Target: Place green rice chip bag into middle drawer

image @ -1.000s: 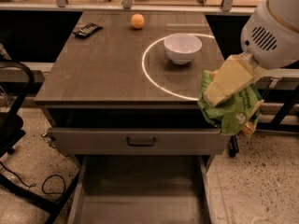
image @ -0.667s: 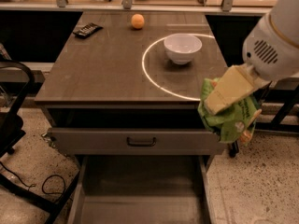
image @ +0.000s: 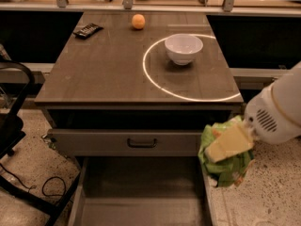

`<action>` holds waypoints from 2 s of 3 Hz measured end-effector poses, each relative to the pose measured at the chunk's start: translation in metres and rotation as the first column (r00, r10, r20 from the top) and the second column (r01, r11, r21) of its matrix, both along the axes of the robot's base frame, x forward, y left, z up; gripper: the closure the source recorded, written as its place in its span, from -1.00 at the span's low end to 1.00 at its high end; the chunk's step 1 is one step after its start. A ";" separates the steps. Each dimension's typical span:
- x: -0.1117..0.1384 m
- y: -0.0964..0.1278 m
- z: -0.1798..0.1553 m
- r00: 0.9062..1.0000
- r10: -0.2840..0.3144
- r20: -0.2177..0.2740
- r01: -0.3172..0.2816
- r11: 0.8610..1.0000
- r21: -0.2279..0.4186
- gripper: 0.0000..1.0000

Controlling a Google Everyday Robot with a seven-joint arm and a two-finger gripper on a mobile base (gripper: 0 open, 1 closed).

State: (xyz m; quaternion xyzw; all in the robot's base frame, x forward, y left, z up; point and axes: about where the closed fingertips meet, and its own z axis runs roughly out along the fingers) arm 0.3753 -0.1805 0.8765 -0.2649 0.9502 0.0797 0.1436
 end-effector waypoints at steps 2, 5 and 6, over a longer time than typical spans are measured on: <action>-0.029 0.046 -0.107 0.994 0.088 -0.064 -0.077 0.984 0.162 1.00; -0.005 0.108 -0.222 0.987 0.094 -0.131 -0.024 0.889 0.458 1.00; 0.002 0.133 -0.239 0.987 0.100 -0.129 -0.020 0.859 0.512 1.00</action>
Offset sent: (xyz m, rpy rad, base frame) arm -0.0385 0.0747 -0.1475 0.2976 0.0879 0.1246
